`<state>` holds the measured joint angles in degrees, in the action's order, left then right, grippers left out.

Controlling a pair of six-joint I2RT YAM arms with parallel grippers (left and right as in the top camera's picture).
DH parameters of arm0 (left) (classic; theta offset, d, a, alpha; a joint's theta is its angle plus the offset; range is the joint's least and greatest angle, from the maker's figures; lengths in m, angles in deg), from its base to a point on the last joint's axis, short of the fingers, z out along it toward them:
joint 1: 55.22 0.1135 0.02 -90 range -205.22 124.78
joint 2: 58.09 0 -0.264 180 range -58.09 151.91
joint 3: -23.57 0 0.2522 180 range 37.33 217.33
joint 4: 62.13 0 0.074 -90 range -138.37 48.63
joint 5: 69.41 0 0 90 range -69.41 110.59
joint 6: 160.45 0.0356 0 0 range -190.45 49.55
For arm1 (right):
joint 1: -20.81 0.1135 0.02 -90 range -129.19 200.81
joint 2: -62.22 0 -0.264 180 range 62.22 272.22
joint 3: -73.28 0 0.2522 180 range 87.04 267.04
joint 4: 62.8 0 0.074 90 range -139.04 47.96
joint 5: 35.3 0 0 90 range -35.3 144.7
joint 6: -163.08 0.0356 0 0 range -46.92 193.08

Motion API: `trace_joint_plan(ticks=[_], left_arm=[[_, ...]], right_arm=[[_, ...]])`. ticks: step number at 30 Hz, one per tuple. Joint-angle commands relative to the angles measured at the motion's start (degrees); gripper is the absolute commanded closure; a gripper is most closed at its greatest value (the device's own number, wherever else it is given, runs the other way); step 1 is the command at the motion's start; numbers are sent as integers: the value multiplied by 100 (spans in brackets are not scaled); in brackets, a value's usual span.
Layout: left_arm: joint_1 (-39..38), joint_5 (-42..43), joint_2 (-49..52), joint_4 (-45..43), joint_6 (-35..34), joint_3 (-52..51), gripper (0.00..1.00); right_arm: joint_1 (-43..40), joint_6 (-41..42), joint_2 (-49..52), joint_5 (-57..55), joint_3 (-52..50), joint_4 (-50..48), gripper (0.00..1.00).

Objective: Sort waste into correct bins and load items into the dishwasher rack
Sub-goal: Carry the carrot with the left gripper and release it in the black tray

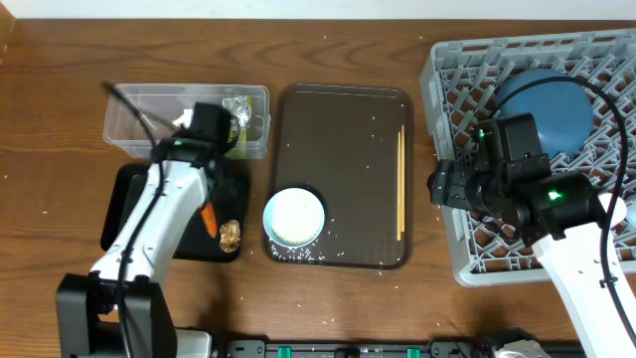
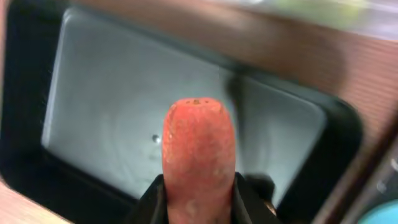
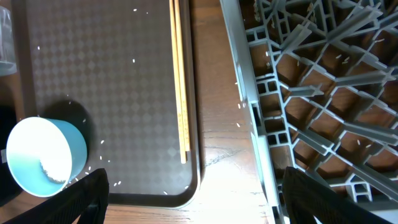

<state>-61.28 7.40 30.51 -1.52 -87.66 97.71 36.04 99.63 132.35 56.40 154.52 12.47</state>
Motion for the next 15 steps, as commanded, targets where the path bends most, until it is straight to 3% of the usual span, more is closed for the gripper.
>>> trace_joint_plan(ticks=[1,10,15], left_arm=[[302,225,-83,-254,-1237,-341,78],[514,190,-83,-1460,-2507,-584,77],[527,-17,-83,-1596,-3390,-584,65]], right_arm=[[72,-4,7,-15,24,-2,18],[72,-4,7,-15,24,0,18],[72,-4,7,-15,24,7,18]])
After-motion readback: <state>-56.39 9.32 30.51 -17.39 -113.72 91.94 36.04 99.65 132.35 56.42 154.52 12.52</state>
